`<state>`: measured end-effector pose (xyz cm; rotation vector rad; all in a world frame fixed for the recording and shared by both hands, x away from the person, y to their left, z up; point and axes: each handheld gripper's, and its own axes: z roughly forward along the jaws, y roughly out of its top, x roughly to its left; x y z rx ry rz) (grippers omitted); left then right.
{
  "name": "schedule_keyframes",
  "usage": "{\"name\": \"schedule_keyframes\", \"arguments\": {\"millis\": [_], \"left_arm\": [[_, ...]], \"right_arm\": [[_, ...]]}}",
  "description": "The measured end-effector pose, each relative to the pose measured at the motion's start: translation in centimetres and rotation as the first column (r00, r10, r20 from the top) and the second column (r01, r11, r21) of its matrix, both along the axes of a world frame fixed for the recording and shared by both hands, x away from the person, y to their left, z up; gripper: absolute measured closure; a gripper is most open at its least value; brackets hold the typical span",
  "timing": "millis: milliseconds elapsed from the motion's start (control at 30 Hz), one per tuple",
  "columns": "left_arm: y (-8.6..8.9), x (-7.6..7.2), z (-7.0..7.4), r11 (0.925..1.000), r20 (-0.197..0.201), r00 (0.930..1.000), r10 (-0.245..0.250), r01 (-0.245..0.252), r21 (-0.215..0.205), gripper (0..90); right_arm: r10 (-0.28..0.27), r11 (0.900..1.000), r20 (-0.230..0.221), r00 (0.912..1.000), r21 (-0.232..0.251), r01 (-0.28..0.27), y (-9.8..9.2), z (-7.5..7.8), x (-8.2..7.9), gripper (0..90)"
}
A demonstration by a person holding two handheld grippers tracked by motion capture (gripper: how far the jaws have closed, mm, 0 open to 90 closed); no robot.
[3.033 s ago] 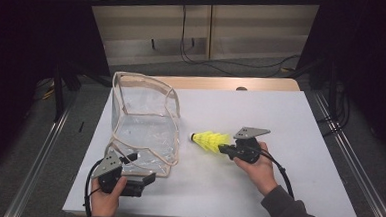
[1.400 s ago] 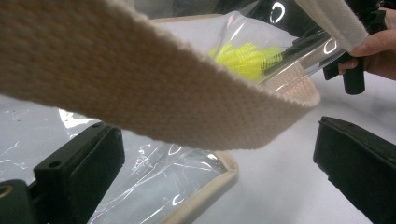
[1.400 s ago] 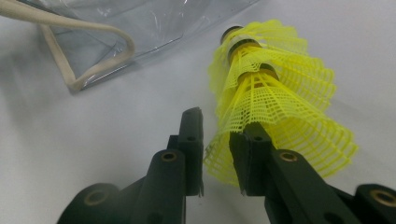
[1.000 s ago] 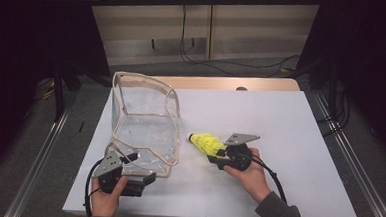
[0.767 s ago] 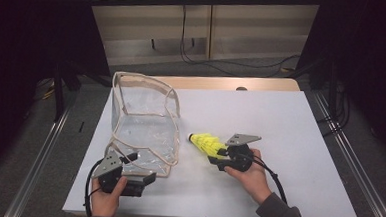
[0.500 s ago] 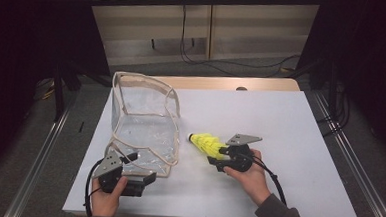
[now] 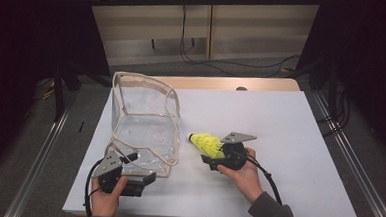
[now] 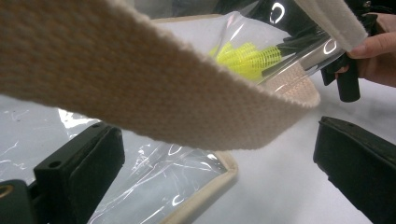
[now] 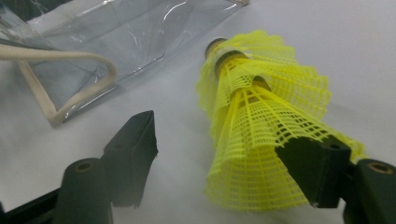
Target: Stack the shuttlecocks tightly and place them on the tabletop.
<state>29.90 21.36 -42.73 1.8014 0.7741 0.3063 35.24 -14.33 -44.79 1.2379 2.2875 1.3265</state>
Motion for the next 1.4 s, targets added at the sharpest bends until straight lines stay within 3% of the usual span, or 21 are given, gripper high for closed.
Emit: {"name": "schedule_keyframes", "arguments": {"millis": [500,933,1100,1400], "left_arm": [[0.0,0.0,0.0,1.0,0.002,1.0,-0.001,0.001,-0.006,1.9],[0.0,0.0,0.0,1.0,0.002,1.0,-0.001,0.001,-0.001,1.9],[0.1,-0.1,-0.1,1.0,0.003,1.0,-0.002,0.002,0.0,1.9],[0.1,0.0,-0.1,1.0,0.002,1.0,-0.003,0.003,-0.003,2.0]], "right_arm": [[-0.069,0.997,0.005,0.9976,-0.016,0.069,1.2,-0.3,0.9,25.1],[-0.088,0.994,0.077,0.9932,-0.065,0.093,2.2,0.0,1.1,41.0],[-0.107,0.991,0.076,0.9913,-0.071,0.112,2.3,-0.2,1.2,41.4],[-0.146,0.984,0.113,0.9828,-0.085,0.156,2.0,0.0,1.8,53.0]]}}
